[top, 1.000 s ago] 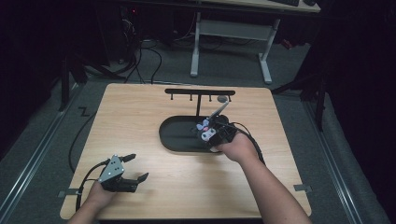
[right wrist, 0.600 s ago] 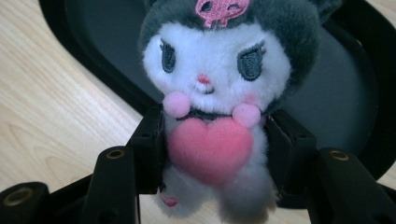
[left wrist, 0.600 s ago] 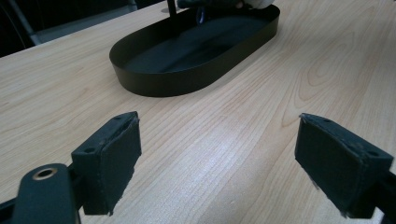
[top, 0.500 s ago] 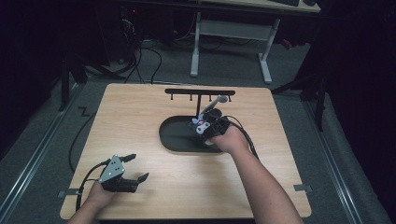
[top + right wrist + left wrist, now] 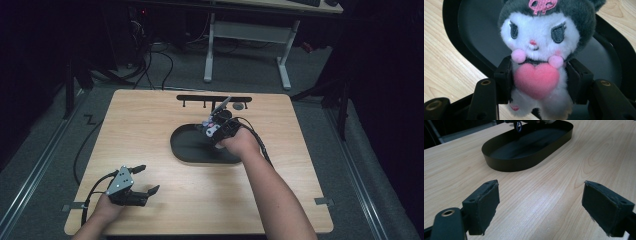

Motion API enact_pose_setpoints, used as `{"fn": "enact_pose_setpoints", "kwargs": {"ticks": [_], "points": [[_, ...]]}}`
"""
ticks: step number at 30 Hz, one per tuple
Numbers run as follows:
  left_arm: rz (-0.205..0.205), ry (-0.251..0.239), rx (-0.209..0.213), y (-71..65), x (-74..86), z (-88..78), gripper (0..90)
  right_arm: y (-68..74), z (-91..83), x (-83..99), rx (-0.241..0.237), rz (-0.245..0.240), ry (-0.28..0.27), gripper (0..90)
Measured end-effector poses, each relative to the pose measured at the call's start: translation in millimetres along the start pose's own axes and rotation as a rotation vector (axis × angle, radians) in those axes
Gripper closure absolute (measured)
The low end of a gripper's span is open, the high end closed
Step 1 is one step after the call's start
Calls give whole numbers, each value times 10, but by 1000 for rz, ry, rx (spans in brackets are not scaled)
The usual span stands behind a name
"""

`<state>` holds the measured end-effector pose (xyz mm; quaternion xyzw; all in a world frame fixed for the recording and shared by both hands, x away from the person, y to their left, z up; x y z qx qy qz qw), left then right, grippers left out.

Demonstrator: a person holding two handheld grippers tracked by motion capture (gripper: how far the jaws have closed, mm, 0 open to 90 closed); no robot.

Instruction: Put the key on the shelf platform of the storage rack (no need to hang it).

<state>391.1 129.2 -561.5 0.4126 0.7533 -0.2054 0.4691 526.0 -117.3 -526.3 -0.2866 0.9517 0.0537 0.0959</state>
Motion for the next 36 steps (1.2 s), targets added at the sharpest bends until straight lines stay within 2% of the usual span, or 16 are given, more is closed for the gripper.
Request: {"fn": "enact_pose_setpoints", "kwargs": {"ticks": [7,12,15,16,18,19,20,25,26,27,28,29,32,36], "points": [[0,1,1,0,0,-4,154,10,87,-7,-7,10,13,464],[-3,0,1,1,0,-3,154,31,143,67,-20,35,37,464],[0,-1,0,-3,-1,-1,154,23,166,106,-21,34,33,464],[0,-1,0,-2,-1,0,154,5,174,110,-18,18,27,464],[-2,0,0,0,-1,0,154,-7,186,150,-12,23,40,464],[-3,-3,0,1,-3,0,154,-32,195,153,-7,5,33,464],[-3,-3,0,1,-4,1,154,-32,193,171,-10,23,39,464],[-2,0,2,-1,-3,3,154,-68,225,230,-4,33,46,461],[-2,0,2,-1,-3,3,154,-90,232,234,-1,19,44,460],[-3,0,2,0,-2,3,154,-91,231,250,1,41,50,460],[-4,-1,1,0,-3,4,154,-116,239,255,1,24,46,460],[-4,-1,1,0,-3,4,154,-104,237,276,-2,55,56,460],[-3,0,1,-2,-3,5,154,-127,250,293,6,23,58,457],[-2,2,1,-1,-1,6,154,-134,254,330,7,37,74,454]]}}
Point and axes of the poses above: each handheld gripper's, and its own axes: z roughly forward along the jaws, x roughly out of its underside, y roughly to its left, the point moved 10 cm from there along z, roughly forward along the jaws, and after that the axes turned 5 degrees about y, right-handed, at the moved point
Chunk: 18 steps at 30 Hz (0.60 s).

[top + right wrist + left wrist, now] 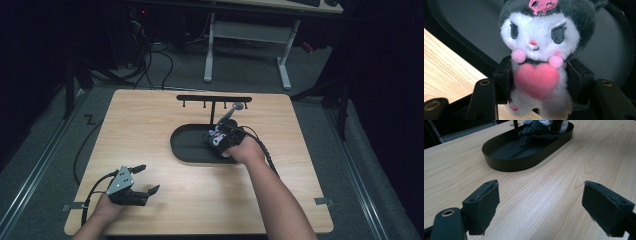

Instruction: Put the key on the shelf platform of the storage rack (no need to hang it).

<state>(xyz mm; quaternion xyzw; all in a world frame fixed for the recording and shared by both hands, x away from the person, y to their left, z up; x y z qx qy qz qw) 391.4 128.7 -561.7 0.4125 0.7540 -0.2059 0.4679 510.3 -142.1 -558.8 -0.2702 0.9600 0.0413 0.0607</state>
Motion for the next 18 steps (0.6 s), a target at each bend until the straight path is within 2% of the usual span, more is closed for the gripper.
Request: {"fn": "enact_pose_setpoints", "kwargs": {"ticks": [6,9,14,15,18], "points": [[0,1,2,0,0,-2,154,5,74,24,3,-16,16,446],[3,-1,0,1,-1,-2,154,14,97,18,0,-8,10,442],[0,0,1,2,-1,-2,154,26,131,-8,2,-16,-9,386],[1,0,0,3,-1,-2,154,28,103,-31,2,2,-24,332],[1,-1,0,1,-1,-1,154,15,54,-56,16,-1,-44,294]]}}
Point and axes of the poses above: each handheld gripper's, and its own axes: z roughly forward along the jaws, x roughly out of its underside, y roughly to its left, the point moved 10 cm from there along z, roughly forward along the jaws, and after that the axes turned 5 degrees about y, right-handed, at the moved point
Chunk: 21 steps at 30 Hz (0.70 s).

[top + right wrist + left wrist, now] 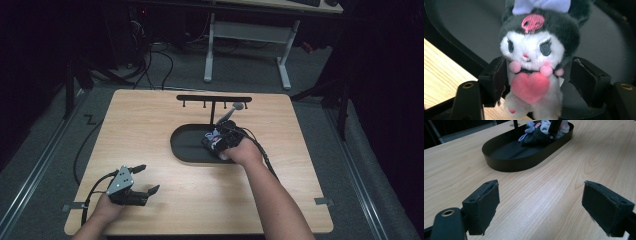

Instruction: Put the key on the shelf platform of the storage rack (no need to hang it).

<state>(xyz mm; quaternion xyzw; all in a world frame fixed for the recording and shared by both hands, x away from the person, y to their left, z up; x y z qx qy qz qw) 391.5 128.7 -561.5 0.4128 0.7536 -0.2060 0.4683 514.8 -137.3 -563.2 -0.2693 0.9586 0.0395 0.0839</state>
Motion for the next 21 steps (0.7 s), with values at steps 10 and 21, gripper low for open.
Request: {"fn": "enact_pose_setpoints", "kwargs": {"ticks": [10,21], "points": [[0,0,0,-1,-1,0,154,18,-220,-87,-14,13,-67,253],[0,1,1,-3,0,1,154,24,-281,-63,-1,11,-68,233]]}}
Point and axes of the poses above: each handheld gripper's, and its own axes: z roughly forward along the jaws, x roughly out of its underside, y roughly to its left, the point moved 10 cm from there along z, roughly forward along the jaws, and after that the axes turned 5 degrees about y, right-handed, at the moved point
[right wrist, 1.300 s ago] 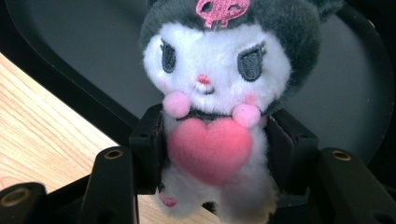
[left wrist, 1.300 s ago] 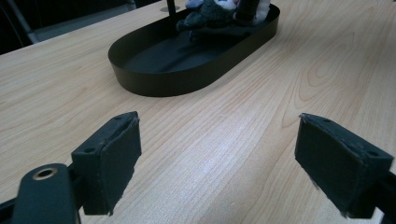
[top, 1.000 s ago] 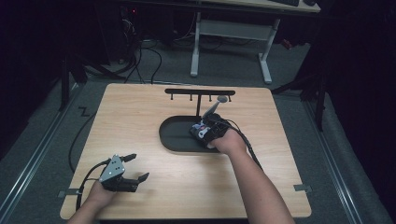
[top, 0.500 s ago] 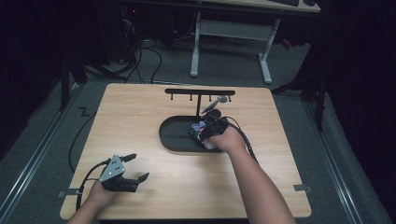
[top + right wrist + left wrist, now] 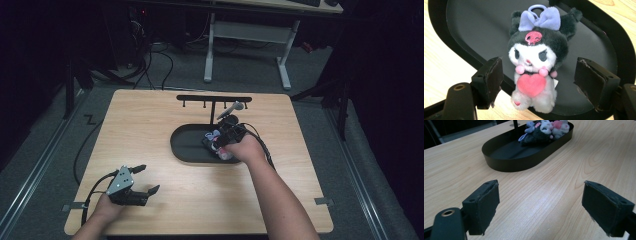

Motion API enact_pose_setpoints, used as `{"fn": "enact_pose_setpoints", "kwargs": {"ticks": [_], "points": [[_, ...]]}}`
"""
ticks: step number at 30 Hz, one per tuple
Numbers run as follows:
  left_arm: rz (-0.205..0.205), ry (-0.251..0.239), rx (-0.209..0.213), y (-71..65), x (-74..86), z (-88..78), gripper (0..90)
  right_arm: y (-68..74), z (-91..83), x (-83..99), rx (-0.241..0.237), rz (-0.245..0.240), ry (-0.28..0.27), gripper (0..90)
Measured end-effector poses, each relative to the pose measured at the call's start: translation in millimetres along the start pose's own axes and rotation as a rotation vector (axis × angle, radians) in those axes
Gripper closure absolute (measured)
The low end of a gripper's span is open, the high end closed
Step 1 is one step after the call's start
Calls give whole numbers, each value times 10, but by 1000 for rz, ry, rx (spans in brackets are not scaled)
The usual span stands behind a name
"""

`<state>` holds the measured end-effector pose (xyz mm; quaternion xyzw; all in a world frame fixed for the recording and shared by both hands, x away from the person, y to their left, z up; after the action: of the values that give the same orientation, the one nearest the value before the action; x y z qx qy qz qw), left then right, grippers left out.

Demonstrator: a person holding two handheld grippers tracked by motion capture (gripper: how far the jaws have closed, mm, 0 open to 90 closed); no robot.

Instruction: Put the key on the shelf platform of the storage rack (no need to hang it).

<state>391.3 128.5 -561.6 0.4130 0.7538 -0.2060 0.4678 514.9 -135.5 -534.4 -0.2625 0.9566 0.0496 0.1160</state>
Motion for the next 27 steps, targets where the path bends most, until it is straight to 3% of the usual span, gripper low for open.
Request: {"fn": "enact_pose_setpoints", "kwargs": {"ticks": [6,14,18,21,23,27], "points": [[3,2,-1,1,1,1,154,-12,13,66,17,-10,10,232],[8,3,0,-9,5,0,154,3,12,158,1,-13,-16,234],[5,2,-2,-6,3,2,154,29,-29,245,25,-41,-26,238],[7,3,-2,-7,4,3,154,42,-63,296,10,-25,-48,241],[8,4,-3,-7,4,5,154,32,-75,349,27,-39,-50,234],[9,5,-4,-9,6,6,154,48,-112,466,24,-21,-76,232]]}}
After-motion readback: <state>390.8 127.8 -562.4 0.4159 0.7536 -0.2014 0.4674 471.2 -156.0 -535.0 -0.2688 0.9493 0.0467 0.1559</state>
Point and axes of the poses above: each handheld gripper's, and its own axes: z roughly forward along the jaws, x roughly out of its underside, y roughly to its left, the point moved 10 cm from there along z, roughly forward along the jaws, and after that the axes turned 5 degrees about y, right-handed, at the moved point
